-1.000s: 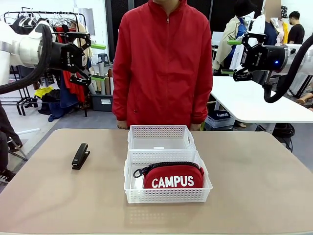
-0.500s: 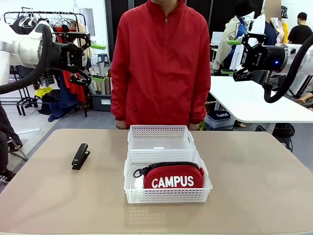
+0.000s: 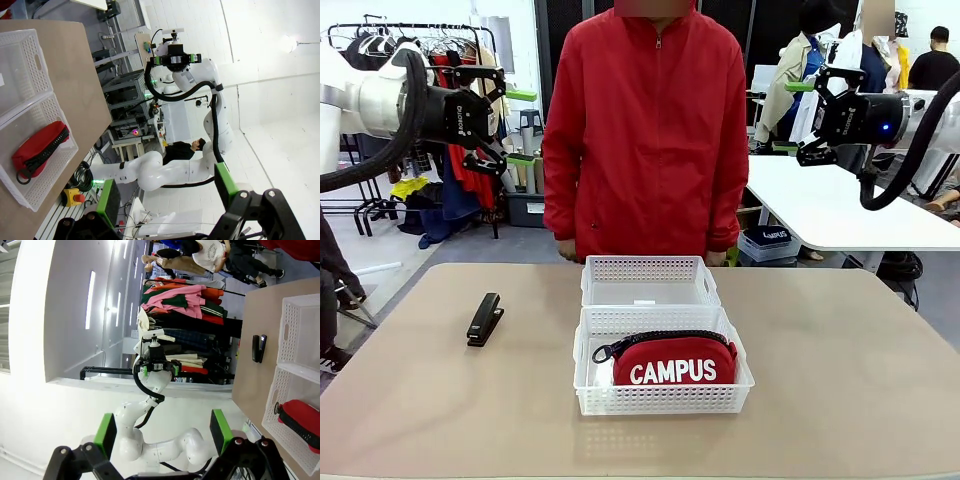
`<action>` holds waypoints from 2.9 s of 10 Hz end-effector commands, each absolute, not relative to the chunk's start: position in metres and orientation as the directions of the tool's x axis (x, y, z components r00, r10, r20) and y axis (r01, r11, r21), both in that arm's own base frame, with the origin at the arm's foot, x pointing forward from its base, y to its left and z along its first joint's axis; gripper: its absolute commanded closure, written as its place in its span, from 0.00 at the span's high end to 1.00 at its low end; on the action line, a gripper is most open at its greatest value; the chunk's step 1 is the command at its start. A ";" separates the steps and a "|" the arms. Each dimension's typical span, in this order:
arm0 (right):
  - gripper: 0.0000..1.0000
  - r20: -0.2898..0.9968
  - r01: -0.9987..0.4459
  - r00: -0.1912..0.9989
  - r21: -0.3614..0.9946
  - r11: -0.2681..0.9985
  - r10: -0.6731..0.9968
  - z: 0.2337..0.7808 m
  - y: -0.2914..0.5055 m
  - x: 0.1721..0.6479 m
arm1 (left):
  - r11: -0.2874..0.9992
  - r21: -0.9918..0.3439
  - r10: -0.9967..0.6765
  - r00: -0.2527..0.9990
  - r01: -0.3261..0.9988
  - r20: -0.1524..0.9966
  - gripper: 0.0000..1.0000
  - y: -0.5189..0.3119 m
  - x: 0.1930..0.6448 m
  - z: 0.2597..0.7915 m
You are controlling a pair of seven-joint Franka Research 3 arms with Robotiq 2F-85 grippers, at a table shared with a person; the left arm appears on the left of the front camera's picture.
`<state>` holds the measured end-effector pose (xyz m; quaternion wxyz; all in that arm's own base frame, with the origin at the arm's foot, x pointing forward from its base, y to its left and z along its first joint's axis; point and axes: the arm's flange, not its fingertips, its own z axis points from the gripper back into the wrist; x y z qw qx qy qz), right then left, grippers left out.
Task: Distribute items into two baskets.
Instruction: Pick up the Stapler that the person points to.
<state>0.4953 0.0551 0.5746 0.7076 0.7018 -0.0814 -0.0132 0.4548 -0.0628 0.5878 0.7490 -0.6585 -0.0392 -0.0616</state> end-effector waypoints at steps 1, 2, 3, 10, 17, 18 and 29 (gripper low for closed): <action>1.00 0.103 -0.102 0.985 0.995 0.017 -0.138 0.578 0.055 0.495 | 0.122 -0.982 -0.041 0.990 0.141 0.137 1.00 -0.062 0.454 0.589; 1.00 0.103 -0.102 0.985 0.995 0.017 -0.138 0.578 0.055 0.495 | 0.122 -0.982 -0.041 0.990 0.141 0.137 1.00 -0.062 0.454 0.589; 1.00 0.103 -0.102 0.985 0.995 0.017 -0.138 0.578 0.055 0.495 | 0.122 -0.982 -0.041 0.990 0.141 0.137 1.00 -0.062 0.454 0.589; 1.00 0.103 -0.102 0.985 0.995 0.017 -0.138 0.578 0.055 0.495 | 0.122 -0.982 -0.041 0.990 0.141 0.137 1.00 -0.062 0.454 0.589; 1.00 0.103 -0.102 0.985 0.995 0.017 -0.138 0.578 0.055 0.495 | 0.257 -0.963 -0.055 0.997 0.074 0.062 1.00 -0.061 0.452 0.587; 1.00 0.103 -0.102 0.985 0.995 0.017 -0.138 0.578 0.055 0.495 | 0.392 -0.920 -0.059 0.998 0.023 0.000 1.00 -0.053 0.451 0.592; 1.00 0.103 -0.102 0.985 0.995 0.017 -0.138 0.578 0.055 0.495 | 0.913 -0.388 -0.120 0.992 0.126 0.040 1.00 -0.047 0.454 0.573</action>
